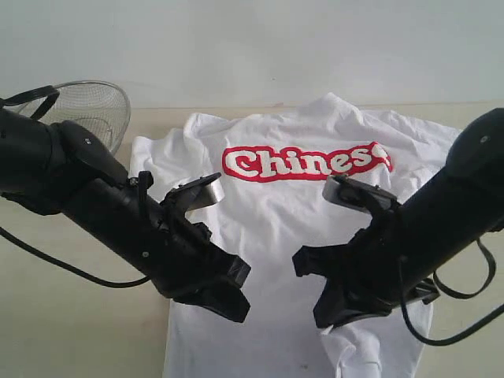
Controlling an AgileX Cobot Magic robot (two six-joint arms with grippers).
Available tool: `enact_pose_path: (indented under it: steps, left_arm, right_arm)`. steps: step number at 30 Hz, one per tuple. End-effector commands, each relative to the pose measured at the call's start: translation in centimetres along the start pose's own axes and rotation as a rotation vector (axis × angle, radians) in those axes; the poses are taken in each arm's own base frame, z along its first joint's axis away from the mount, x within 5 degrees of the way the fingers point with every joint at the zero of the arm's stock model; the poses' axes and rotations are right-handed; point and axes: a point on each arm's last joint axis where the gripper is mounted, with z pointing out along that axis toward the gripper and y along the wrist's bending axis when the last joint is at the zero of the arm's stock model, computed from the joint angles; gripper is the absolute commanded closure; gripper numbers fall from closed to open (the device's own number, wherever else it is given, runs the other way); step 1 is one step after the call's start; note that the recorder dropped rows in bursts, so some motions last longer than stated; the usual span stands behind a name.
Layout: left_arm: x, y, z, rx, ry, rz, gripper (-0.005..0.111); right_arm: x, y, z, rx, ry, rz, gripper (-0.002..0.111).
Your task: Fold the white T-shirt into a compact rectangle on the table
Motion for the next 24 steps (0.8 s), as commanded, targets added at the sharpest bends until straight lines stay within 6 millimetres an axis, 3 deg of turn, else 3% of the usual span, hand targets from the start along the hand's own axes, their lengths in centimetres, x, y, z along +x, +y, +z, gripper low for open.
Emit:
enact_pose_path:
  steps: [1,4,5,11,24]
  left_arm:
    - [0.1,-0.2,-0.1,-0.007,-0.005,0.016,0.102]
    - [0.1,-0.2,-0.1,-0.008,-0.006,0.016,0.102]
    - [0.1,-0.2,-0.1,-0.008,-0.006,0.016,0.102]
    - [0.1,-0.2,-0.1,-0.013,-0.008,0.017,0.102]
    - [0.1,0.1,-0.1,-0.033,-0.007,0.026,0.102]
  right_arm:
    - [-0.3,-0.4,1.5,0.007,0.023,0.002,0.071]
    - [-0.5,0.0,1.6,-0.043,0.0,-0.012,0.035]
    - [-0.6,0.1,1.6,-0.059,-0.002,-0.014,0.033]
    - [-1.4,0.9,0.7,-0.082,-0.031,-0.042,0.056]
    - [-1.2,1.4,-1.0,-0.03,-0.031,-0.083,0.055]
